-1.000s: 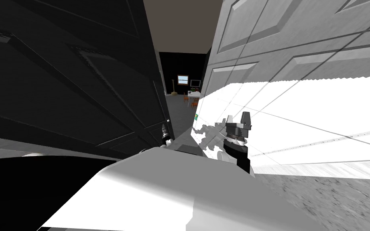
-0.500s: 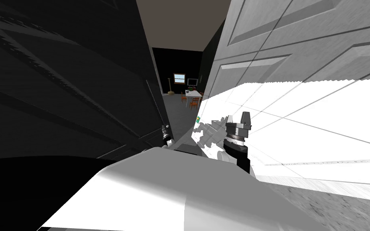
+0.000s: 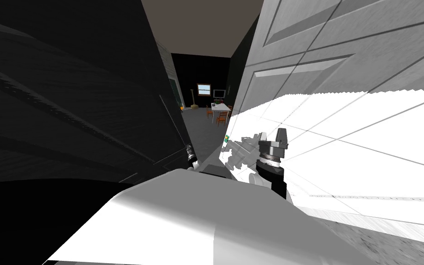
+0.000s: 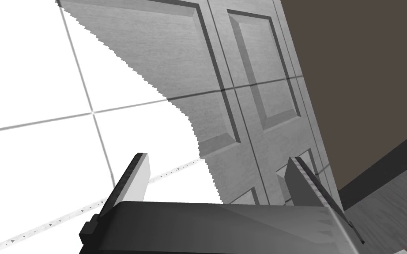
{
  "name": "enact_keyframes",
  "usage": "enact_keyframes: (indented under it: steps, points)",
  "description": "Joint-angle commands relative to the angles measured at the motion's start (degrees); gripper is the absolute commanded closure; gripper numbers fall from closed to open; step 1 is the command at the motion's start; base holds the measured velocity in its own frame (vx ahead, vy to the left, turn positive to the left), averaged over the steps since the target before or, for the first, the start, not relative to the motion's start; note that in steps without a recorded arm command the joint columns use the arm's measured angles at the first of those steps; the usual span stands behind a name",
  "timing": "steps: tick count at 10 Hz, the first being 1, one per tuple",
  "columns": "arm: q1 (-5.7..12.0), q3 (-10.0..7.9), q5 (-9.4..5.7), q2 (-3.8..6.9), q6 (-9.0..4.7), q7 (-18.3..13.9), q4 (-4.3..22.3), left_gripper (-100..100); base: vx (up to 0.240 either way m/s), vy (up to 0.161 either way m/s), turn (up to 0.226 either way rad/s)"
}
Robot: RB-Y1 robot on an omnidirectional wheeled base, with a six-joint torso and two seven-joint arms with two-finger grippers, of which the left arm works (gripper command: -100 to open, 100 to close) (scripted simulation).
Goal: Push the door open
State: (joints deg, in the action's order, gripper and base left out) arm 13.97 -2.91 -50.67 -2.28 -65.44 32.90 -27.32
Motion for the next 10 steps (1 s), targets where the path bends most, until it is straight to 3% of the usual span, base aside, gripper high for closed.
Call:
enact_keyframes:
  steps: [1,5,7,8,10]
  points:
    - [-0.04,0.0,0.01,0.02,0.05,0.04,-0.03,100,-0.015,0.0,-0.001]
    - [-0.04,0.0,0.01,0.02,0.05,0.04,-0.03,100,-0.004,0.001,-0.004]
    - [0.6,0.38,-2.88,2.05,-1.49,0.65,0.84,100,0.03,0.1,-0.033]
    - [0.76,0.45,-3.58,2.44,-1.92,0.8,1.04,100,0.042,0.133,-0.042]
    - [0.76,0.45,-3.58,2.44,-1.92,0.8,1.04,100,0.014,0.097,0.072]
